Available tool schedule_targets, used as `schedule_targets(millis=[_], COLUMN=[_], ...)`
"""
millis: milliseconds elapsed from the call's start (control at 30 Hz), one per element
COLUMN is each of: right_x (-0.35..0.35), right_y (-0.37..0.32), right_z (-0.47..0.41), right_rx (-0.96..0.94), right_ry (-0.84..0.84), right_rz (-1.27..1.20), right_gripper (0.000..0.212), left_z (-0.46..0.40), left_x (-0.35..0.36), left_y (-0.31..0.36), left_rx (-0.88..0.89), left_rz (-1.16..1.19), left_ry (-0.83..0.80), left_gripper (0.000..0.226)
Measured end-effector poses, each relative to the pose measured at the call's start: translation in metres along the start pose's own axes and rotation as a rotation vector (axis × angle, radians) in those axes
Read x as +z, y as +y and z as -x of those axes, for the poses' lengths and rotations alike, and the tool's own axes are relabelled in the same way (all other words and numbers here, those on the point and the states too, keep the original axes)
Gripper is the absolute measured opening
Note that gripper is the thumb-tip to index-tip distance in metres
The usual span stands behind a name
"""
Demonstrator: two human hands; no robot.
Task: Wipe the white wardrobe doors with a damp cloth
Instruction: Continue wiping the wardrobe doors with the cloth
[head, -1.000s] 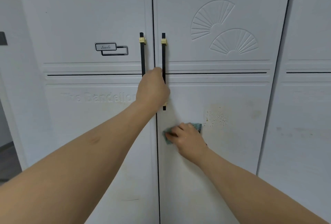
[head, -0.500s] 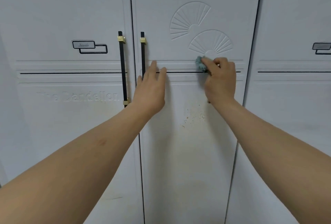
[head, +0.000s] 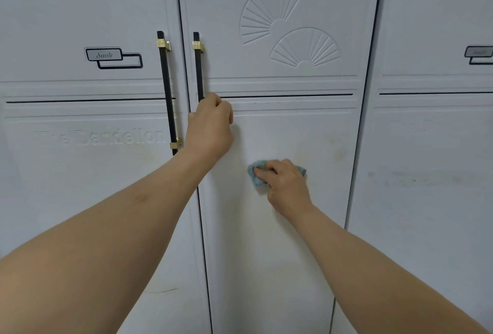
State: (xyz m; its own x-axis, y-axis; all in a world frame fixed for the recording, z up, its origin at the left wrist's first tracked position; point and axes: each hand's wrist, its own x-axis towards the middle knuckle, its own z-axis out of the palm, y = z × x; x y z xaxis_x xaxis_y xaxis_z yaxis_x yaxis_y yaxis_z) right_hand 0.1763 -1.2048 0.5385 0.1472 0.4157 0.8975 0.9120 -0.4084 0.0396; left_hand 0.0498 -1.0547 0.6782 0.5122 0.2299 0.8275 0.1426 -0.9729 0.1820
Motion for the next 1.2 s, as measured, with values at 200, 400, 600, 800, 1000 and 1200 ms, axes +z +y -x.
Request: schedule_targets(millis=[200,400,600,800,1000,1200], right_x=[-0.032,-0.130,-0.128,-0.081,-0.078,-0.073], right_y=[-0.002,0.039,0.089,0.081,0.082,0.082], right_z=[-0.005,-0.085,-0.082,-0.023,-0.024,-0.021], right_rx=[0.120,0.426,0.456,0.493,0.487,0.505], right_ry=[-0.480,0.207,0.264,0.263,0.272,0.319], right_rz=[-0.107,-0.110,0.006,0.007,0.030,0.009], right_gripper=[0.038,0.047,0.053,0.048,0.046,0.047], left_z=[0.023,0.006,-0.010,-0.008,-0.006,-0.006], left_x=[0.008,0.019,0.037,0.048,0.051,0.051], left_y=[0.030,0.053,0.062,0.058,0.067,0.066], left_rx=[0.078,0.200,0.168,0.175,0.132,0.144], left_rz=[-0.343,-0.323,-0.302,-0.349,-0.349,-0.365], left_ry=[-0.128,-0.047,-0.165,-0.143,-0.162,-0.167], left_gripper=[0.048,0.078,0.086,0.088,0.083,0.084])
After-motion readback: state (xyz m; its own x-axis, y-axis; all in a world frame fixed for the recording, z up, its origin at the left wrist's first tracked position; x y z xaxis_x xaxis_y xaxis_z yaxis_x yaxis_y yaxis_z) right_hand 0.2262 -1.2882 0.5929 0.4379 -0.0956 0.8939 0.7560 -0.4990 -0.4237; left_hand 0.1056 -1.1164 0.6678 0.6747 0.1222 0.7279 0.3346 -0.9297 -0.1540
